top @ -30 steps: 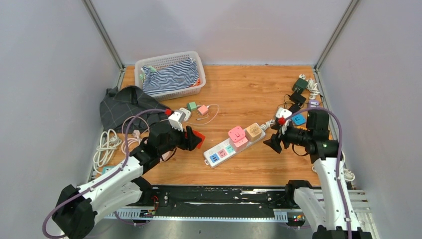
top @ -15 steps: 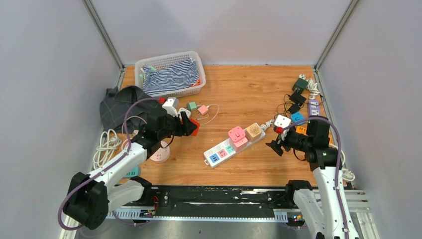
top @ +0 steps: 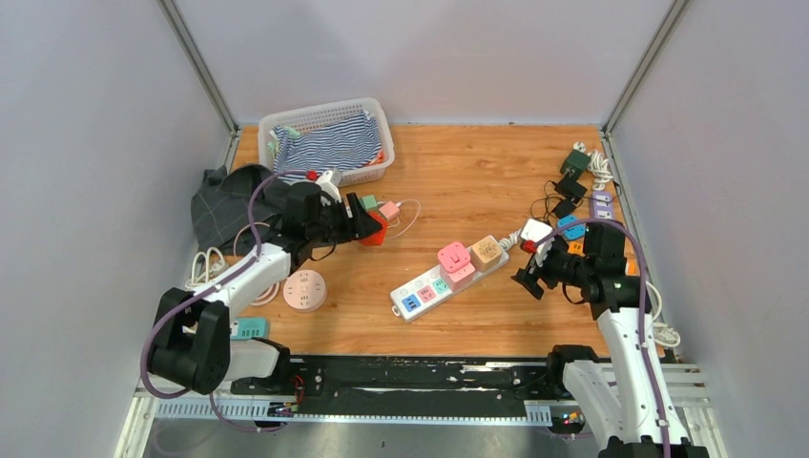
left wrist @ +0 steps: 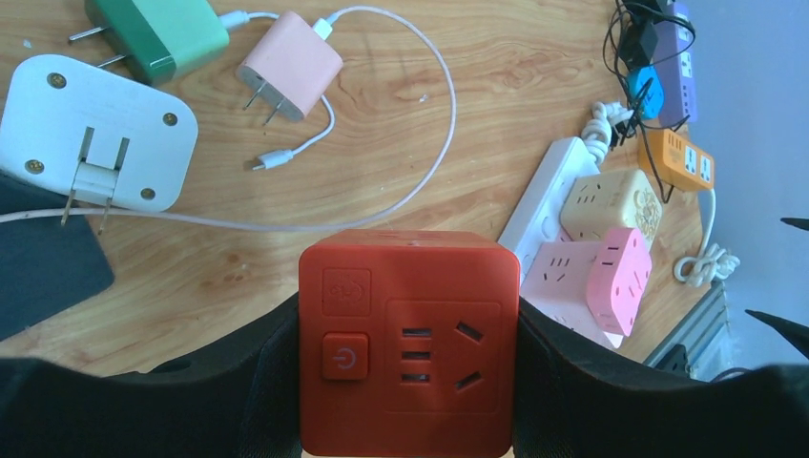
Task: Pull the plug off the socket
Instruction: Place the plug at the center of the board.
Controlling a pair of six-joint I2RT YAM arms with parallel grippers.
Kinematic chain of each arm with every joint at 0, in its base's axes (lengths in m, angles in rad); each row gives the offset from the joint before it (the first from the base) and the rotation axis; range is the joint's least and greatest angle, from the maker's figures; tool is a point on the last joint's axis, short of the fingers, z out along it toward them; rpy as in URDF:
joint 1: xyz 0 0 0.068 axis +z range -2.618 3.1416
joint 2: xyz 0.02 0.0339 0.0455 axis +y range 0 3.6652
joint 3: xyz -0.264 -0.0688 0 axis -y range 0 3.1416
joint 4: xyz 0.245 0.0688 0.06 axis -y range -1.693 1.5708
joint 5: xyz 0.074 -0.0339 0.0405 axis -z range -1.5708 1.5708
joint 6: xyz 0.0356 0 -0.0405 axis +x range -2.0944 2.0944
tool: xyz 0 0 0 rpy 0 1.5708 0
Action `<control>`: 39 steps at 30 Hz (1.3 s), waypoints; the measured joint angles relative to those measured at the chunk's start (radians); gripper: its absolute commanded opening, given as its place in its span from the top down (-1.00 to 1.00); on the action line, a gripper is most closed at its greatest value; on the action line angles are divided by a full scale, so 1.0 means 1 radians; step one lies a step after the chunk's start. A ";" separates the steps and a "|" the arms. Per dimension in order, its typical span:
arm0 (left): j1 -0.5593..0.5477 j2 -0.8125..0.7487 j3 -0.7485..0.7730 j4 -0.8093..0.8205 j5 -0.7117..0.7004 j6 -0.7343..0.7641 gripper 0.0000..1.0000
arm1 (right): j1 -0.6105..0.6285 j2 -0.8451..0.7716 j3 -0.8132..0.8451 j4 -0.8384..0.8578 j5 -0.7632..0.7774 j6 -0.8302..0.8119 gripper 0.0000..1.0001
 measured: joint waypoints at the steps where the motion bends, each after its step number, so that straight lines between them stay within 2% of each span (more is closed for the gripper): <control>1: 0.006 0.005 0.000 -0.002 0.008 0.002 1.00 | 0.000 0.004 -0.003 0.001 0.002 -0.004 -0.62; 9: 0.089 0.051 0.000 0.008 0.062 0.033 1.00 | 0.000 0.039 -0.010 -0.002 0.016 -0.026 -0.63; 15: 0.155 0.134 0.000 0.000 0.079 0.071 0.88 | 0.000 0.049 -0.010 -0.002 0.023 -0.032 -0.67; 16: 0.163 0.137 0.000 -0.002 0.078 0.076 0.84 | 0.000 0.055 -0.010 -0.002 0.023 -0.033 -0.68; 21: 0.190 0.137 0.000 0.000 0.064 0.089 0.37 | 0.000 0.071 -0.010 -0.002 0.024 -0.035 -0.69; 25: 0.211 0.138 -0.001 0.000 0.052 0.098 0.20 | 0.000 0.074 -0.010 -0.002 0.024 -0.037 -0.69; 33: 0.220 0.168 -0.010 0.000 0.040 0.105 0.00 | 0.000 0.074 -0.010 -0.002 0.024 -0.041 -0.70; 36: 0.222 0.175 -0.014 -0.001 0.035 0.107 -0.15 | 0.000 0.074 -0.010 -0.002 0.023 -0.042 -0.70; 37: 0.223 0.175 -0.017 0.000 0.032 0.107 -0.30 | 0.000 0.074 -0.010 -0.002 0.024 -0.042 -0.70; 39: 0.224 0.175 -0.022 0.001 0.027 0.110 -0.43 | 0.000 0.074 -0.011 -0.002 0.023 -0.042 -0.71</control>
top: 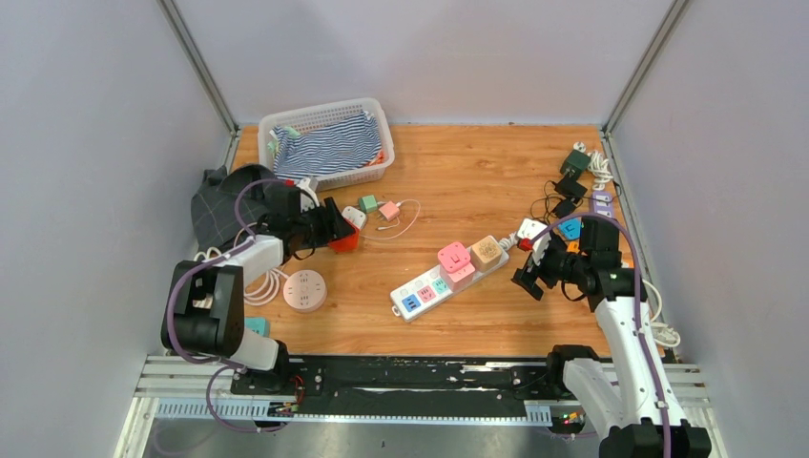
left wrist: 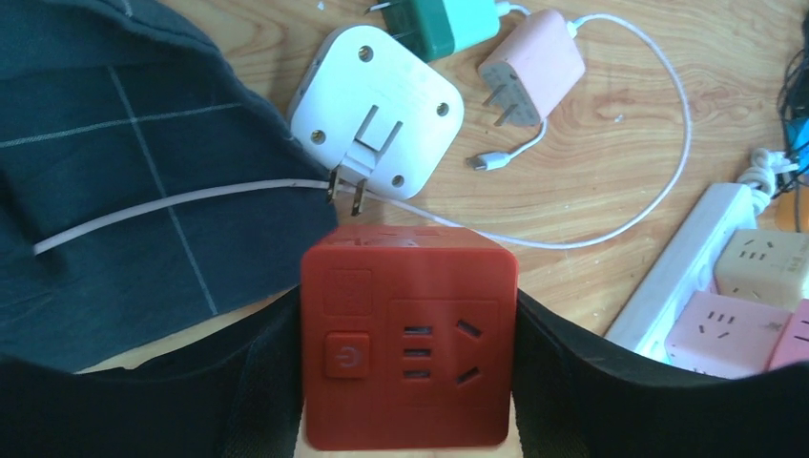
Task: Pull the plug off the socket
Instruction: Place the plug at the center of the board.
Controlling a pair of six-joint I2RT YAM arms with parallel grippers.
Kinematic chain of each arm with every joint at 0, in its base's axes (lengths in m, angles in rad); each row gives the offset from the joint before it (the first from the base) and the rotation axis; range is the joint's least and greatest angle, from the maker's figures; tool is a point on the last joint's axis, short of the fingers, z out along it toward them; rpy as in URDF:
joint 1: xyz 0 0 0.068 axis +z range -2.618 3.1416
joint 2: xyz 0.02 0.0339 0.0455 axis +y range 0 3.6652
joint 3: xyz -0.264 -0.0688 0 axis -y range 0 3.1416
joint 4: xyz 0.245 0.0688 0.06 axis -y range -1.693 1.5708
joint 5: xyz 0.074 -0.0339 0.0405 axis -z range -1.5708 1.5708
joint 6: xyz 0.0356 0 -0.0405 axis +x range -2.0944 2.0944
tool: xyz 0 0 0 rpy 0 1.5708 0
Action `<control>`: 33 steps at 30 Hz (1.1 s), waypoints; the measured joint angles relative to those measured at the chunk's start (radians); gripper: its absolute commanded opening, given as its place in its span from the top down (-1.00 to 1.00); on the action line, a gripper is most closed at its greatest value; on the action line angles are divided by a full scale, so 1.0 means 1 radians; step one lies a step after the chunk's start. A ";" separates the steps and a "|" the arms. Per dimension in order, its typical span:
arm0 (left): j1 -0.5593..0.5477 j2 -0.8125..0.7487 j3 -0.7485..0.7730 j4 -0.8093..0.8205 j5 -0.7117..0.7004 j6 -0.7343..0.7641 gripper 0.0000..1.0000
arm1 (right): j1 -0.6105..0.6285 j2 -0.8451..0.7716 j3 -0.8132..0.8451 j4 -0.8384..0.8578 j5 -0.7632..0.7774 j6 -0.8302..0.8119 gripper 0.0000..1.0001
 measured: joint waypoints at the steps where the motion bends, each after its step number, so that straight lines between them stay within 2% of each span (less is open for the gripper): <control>1: 0.000 0.000 -0.003 0.000 -0.004 0.002 -0.52 | 0.000 0.000 0.000 0.000 0.000 0.000 -0.71; 3: 0.001 -0.006 -0.013 0.001 -0.016 0.007 -0.63 | 0.000 0.000 0.000 0.000 0.000 -0.001 -0.71; 9: 0.014 -0.082 -0.049 0.002 -0.066 0.015 -0.68 | 0.000 0.000 0.000 -0.001 0.000 -0.003 -0.72; 18: 0.023 -0.335 -0.115 0.007 -0.137 0.033 -0.73 | 0.000 0.005 -0.007 -0.002 0.000 -0.005 -0.72; 22: 0.025 -0.444 -0.142 0.007 -0.153 0.032 -0.99 | 0.000 0.011 -0.008 -0.002 0.000 -0.007 -0.72; 24: 0.026 -0.489 -0.151 0.009 -0.156 0.025 -1.00 | 0.000 0.014 -0.011 -0.002 0.000 -0.008 -0.72; 33: 0.026 -0.494 -0.153 0.013 -0.109 -0.058 -1.00 | 0.000 0.018 -0.011 -0.002 0.000 -0.011 -0.72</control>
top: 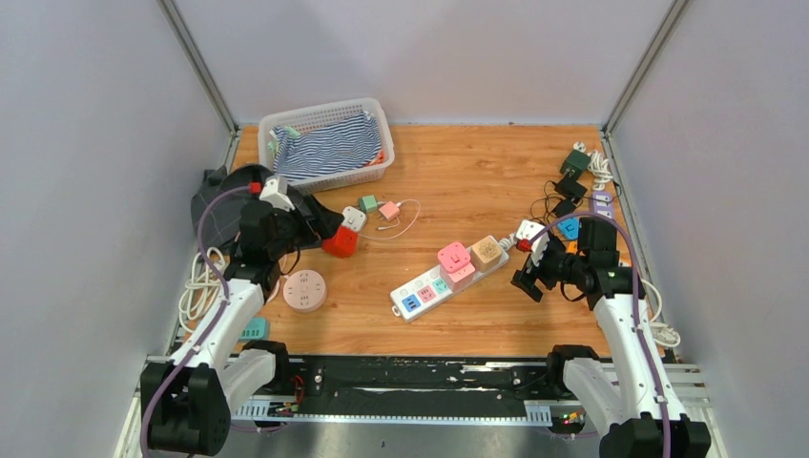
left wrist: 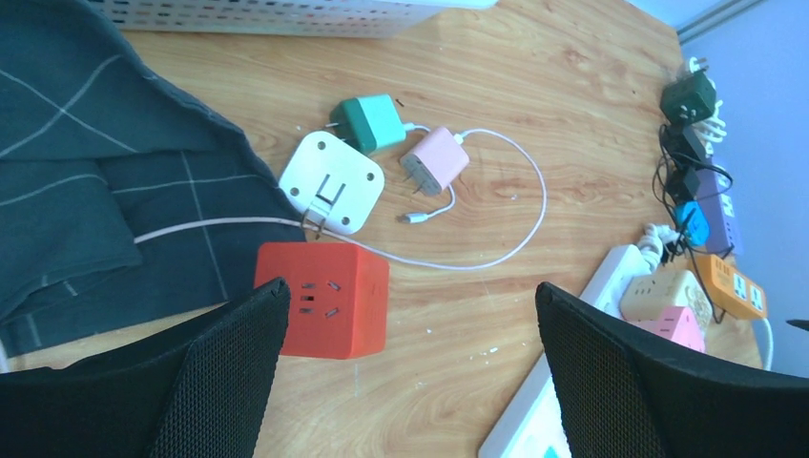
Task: Pull the plug off the socket
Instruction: Place the plug at the center of the board.
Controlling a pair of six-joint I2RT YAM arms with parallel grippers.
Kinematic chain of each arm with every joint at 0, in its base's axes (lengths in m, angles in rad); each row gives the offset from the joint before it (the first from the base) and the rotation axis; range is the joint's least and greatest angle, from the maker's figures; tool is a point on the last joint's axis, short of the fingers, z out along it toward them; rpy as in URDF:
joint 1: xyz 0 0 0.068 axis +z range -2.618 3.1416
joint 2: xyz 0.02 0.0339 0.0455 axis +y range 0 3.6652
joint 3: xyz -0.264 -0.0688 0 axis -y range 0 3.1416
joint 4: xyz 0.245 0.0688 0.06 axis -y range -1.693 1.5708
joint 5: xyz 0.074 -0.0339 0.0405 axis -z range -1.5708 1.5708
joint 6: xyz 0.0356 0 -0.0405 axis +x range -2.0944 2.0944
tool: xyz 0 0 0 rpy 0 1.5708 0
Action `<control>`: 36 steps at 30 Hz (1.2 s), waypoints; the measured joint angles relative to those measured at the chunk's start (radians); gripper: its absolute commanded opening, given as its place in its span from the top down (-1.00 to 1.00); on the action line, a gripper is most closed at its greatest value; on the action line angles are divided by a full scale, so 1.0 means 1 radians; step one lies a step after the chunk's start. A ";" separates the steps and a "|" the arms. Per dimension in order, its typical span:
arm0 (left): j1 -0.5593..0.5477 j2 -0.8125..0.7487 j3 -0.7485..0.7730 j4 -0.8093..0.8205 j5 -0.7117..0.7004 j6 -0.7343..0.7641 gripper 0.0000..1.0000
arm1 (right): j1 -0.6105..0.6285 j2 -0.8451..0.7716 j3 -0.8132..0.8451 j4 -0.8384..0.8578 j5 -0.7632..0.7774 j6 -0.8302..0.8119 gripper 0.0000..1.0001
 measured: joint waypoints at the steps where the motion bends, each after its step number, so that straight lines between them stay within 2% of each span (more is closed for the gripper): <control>1: 0.000 0.003 0.000 0.000 0.011 -0.003 -1.00 | 0.000 0.001 0.000 0.000 0.000 0.000 -0.72; 11: -0.023 0.038 0.003 0.005 0.154 -0.035 -1.00 | 0.000 0.011 0.000 0.000 0.000 -0.005 -0.72; 19: -0.200 0.072 0.030 0.005 0.174 -0.032 -1.00 | 0.000 0.008 0.000 0.000 -0.001 -0.021 -0.75; 25: -0.315 0.021 0.047 0.027 0.146 -0.017 -1.00 | 0.000 -0.050 -0.003 0.000 -0.044 -0.028 -1.00; 32: -0.415 -0.047 0.004 0.226 0.100 -0.050 -1.00 | 0.000 -0.068 0.008 -0.009 -0.171 -0.081 -1.00; 36: -0.428 -0.026 -0.050 0.381 0.090 -0.090 -0.98 | 0.000 -0.034 0.067 -0.115 -0.324 -0.314 -1.00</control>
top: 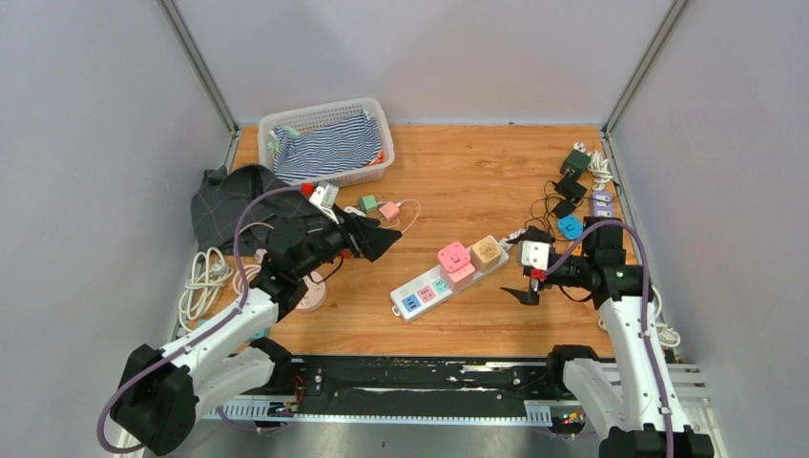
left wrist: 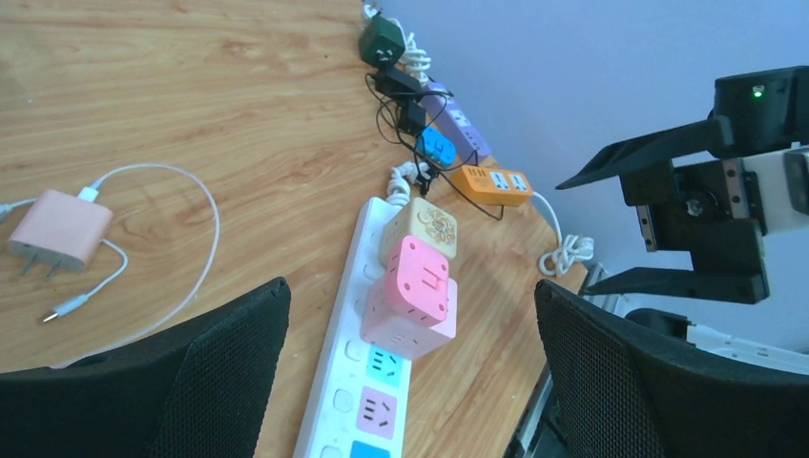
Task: Pull the plug off the socket
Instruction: Place the plug at the center of the board, then remove the plug from the socket.
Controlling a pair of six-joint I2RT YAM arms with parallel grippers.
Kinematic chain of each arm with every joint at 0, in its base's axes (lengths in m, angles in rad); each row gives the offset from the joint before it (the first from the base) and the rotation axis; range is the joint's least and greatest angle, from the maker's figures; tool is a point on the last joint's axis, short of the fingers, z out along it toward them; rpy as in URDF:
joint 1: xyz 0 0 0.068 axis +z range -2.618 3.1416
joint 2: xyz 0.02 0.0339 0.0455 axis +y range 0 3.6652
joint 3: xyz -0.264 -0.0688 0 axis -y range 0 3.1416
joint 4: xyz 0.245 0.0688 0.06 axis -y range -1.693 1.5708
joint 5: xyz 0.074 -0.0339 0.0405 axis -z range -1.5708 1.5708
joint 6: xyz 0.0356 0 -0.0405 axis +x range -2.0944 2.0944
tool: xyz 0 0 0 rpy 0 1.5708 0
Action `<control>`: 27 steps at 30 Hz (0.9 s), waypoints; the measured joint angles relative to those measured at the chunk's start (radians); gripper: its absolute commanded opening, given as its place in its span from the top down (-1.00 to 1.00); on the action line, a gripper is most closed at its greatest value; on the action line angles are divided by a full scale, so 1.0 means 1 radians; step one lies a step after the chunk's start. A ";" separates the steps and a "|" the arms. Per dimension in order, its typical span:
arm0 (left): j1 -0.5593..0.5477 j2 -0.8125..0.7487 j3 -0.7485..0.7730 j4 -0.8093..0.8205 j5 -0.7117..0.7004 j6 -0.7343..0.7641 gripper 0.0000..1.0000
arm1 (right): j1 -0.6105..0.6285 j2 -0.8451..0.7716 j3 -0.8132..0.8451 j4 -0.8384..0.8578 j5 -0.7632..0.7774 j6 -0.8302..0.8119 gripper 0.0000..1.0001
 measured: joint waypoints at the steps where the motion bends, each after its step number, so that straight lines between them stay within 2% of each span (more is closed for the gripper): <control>1: -0.002 0.016 -0.013 0.041 0.000 -0.013 -0.98 | 0.000 0.014 0.018 -0.040 -0.040 -0.077 -1.00; 5: -0.016 0.122 -0.063 0.245 0.027 -0.055 -0.91 | 0.017 0.084 0.064 -0.164 -0.149 -0.332 -0.93; 8: -0.028 0.293 -0.083 0.451 0.068 -0.091 -0.78 | 0.055 0.135 0.065 -0.211 -0.183 -0.468 -0.89; 12: -0.032 0.573 -0.082 0.760 0.142 -0.192 -0.70 | 0.098 0.142 0.065 -0.240 -0.182 -0.564 -0.77; 14: -0.039 0.683 -0.051 0.830 0.180 -0.227 -0.70 | 0.111 0.145 0.065 -0.244 -0.177 -0.578 -0.70; 16: -0.053 0.738 -0.023 0.864 0.199 -0.235 -0.70 | 0.130 0.157 0.065 -0.236 -0.157 -0.570 -0.65; 19: -0.076 0.734 -0.005 0.853 0.203 -0.204 -0.71 | 0.167 0.175 0.064 -0.186 -0.101 -0.524 -0.58; 27: -0.170 0.637 0.058 0.594 0.100 -0.026 -0.66 | 0.285 0.221 0.054 -0.007 0.068 -0.354 -0.31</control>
